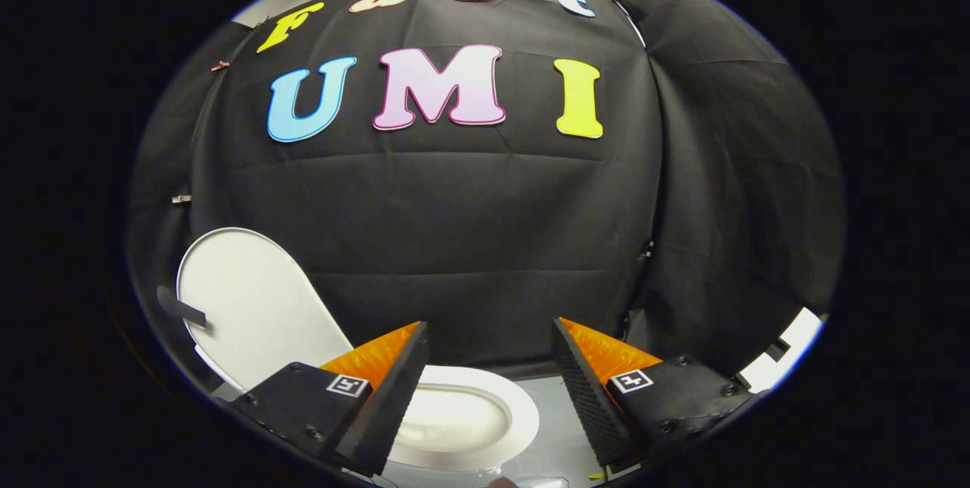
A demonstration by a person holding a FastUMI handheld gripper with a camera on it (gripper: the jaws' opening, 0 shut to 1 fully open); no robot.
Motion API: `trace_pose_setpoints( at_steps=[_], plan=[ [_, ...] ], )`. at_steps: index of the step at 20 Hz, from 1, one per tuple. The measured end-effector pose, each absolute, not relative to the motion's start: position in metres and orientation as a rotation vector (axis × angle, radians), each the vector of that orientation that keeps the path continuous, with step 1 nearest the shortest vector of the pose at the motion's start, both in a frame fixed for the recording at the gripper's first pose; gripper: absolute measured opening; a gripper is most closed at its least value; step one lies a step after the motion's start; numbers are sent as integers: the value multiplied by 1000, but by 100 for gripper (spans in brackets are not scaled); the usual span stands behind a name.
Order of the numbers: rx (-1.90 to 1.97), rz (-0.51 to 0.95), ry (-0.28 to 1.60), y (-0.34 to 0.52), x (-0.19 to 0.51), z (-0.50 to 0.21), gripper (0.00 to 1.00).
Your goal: Open the toilet lid.
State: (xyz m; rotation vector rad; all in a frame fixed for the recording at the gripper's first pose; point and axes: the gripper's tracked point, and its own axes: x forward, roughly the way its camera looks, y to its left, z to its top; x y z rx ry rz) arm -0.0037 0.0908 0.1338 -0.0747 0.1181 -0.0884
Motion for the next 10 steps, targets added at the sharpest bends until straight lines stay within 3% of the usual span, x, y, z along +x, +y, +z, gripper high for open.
trace_pose_setpoints(
  at_steps=[10],
  plan=[
    [-84, -80, 66, 62, 12, 99, 99]
  ],
)
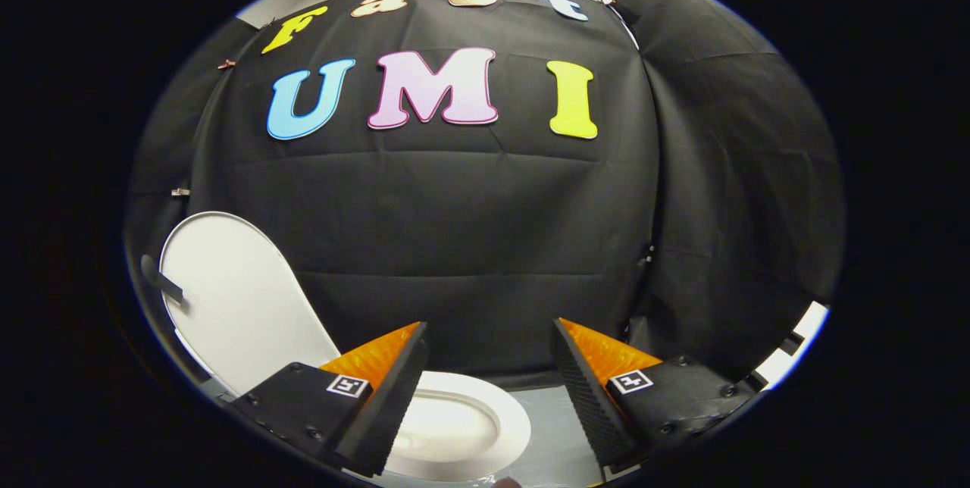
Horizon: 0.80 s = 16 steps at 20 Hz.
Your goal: Open the toilet lid.
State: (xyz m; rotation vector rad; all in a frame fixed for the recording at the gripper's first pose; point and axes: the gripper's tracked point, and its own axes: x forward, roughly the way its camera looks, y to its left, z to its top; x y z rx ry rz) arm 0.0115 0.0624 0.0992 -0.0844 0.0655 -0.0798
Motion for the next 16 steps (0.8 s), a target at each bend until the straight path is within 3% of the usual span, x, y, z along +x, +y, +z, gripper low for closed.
trace_pose_setpoints(
  at_steps=[16],
  plan=[
    [5, -142, 24, 16, 17, 34, 100]
  ],
)
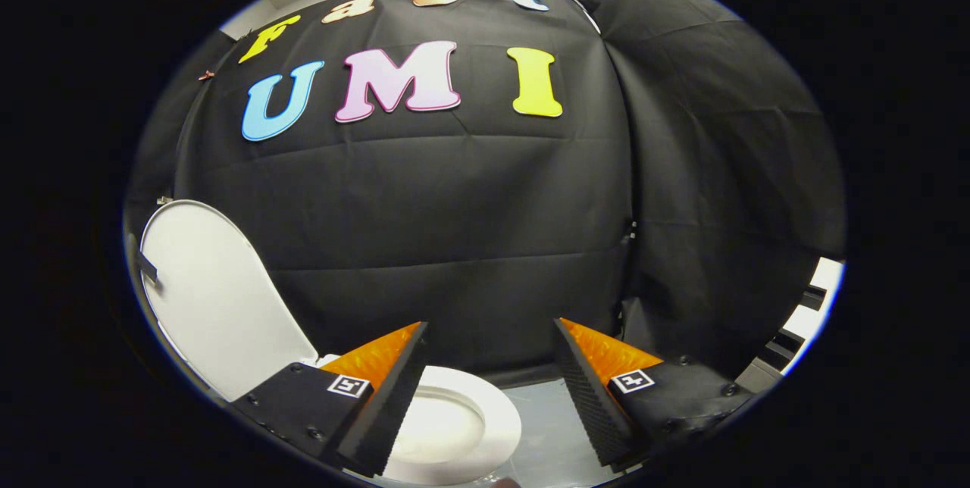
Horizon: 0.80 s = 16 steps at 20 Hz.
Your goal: Open the toilet lid.
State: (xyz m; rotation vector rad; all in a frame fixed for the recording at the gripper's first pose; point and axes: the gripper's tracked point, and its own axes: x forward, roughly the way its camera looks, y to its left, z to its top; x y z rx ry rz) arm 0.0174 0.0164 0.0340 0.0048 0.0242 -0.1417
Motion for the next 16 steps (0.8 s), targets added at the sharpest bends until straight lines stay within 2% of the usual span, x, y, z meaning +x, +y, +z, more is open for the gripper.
trace_pose_setpoints(
  at_steps=[16],
  plan=[
    [6, -125, 68, 17, 10, 11, 99]
  ],
)
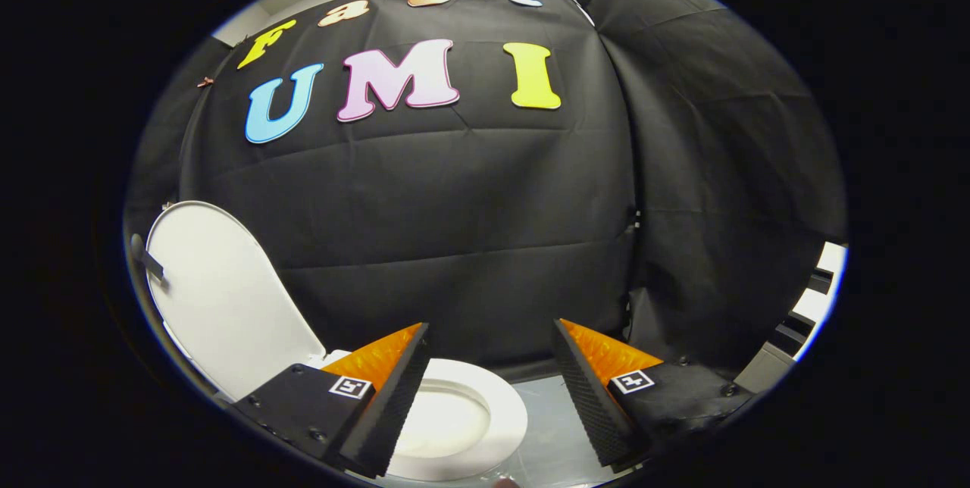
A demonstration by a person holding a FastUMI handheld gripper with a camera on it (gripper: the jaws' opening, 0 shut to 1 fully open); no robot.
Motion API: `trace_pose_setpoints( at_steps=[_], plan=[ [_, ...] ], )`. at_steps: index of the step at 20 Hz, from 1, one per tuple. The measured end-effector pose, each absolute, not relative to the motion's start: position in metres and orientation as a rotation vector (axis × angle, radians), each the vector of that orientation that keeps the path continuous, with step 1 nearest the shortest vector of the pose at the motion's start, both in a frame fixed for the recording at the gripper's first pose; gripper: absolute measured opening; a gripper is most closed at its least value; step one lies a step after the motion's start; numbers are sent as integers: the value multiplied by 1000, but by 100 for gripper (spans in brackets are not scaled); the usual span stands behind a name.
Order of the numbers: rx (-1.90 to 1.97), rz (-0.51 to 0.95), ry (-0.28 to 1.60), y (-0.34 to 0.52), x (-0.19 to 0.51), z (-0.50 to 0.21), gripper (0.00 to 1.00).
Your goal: Open the toilet lid.
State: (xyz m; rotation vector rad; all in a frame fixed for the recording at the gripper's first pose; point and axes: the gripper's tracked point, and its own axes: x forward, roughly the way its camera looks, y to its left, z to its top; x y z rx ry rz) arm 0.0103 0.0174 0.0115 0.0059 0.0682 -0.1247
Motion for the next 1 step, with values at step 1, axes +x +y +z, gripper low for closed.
trace_pose_setpoints(
  at_steps=[1],
  plan=[
    [-8, -128, 72, 16, 10, 9, 99]
  ],
)
